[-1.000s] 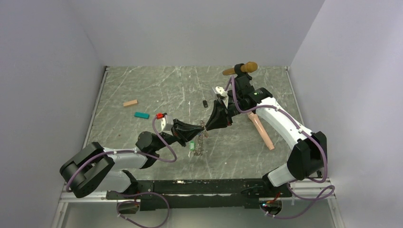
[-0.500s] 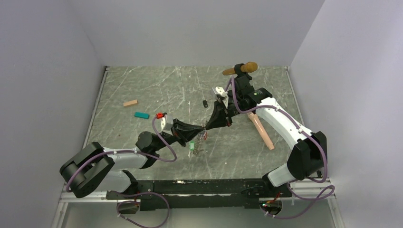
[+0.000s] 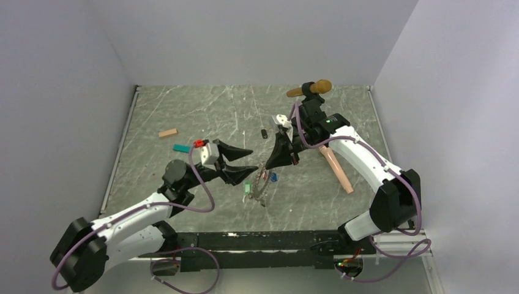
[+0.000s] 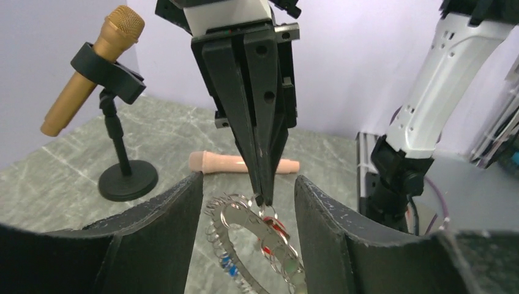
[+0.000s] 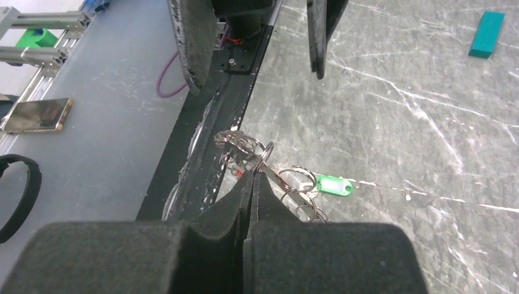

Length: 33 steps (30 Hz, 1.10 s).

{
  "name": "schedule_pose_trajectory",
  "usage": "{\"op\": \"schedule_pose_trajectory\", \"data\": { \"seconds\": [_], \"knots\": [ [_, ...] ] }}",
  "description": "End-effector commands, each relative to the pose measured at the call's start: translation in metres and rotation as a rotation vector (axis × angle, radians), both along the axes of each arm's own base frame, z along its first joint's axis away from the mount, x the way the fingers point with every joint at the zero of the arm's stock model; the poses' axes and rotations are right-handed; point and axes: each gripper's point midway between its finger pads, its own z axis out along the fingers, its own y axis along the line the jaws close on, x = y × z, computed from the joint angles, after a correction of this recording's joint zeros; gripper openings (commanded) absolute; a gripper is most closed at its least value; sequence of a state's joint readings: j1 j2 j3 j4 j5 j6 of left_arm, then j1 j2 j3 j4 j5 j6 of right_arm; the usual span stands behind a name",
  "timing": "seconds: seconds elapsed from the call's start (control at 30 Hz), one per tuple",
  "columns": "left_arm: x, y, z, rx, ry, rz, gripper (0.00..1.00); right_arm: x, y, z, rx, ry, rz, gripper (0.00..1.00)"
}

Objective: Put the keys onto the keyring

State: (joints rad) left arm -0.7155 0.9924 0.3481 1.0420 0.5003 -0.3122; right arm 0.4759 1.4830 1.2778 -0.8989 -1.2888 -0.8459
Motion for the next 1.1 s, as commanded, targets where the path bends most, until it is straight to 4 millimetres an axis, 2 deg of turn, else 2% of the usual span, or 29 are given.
{"op": "schedule_pose_trajectory", "data": {
  "seconds": [0.0, 0.13, 0.23, 0.47, 0.7, 0.87, 1.07],
  "knots": [
    [0.006, -0.003, -0.03, 0.353, 0.016, -0.011, 0.61, 0.0, 0.003, 0.011, 0.021, -0.053, 0.02, 0.0],
    [0.005, 0.001, -0.043, 0.577, -0.012, -0.06, 0.61, 0.002, 0.003, 0.004, -0.024, -0.078, 0.015, 0.0],
    [0.005, 0.002, -0.042, 0.666, -0.04, -0.083, 0.62, 0.004, 0.004, 0.001, -0.04, -0.079, 0.011, 0.0],
    [0.006, -0.011, -0.031, 0.708, -0.104, -0.124, 0.58, 0.006, 0.004, -0.002, -0.056, -0.072, 0.008, 0.0],
    [0.005, -0.028, -0.034, 0.725, -0.119, -0.159, 0.51, 0.004, 0.005, -0.003, -0.059, -0.07, 0.016, 0.0],
    [0.008, -0.034, -0.036, 0.742, -0.123, -0.159, 0.43, 0.003, 0.005, -0.003, -0.057, -0.068, 0.022, 0.0],
    [0.009, -0.038, -0.04, 0.762, -0.127, -0.169, 0.25, 0.003, 0.006, -0.004, -0.058, -0.068, 0.024, 0.0]
  ]
}}
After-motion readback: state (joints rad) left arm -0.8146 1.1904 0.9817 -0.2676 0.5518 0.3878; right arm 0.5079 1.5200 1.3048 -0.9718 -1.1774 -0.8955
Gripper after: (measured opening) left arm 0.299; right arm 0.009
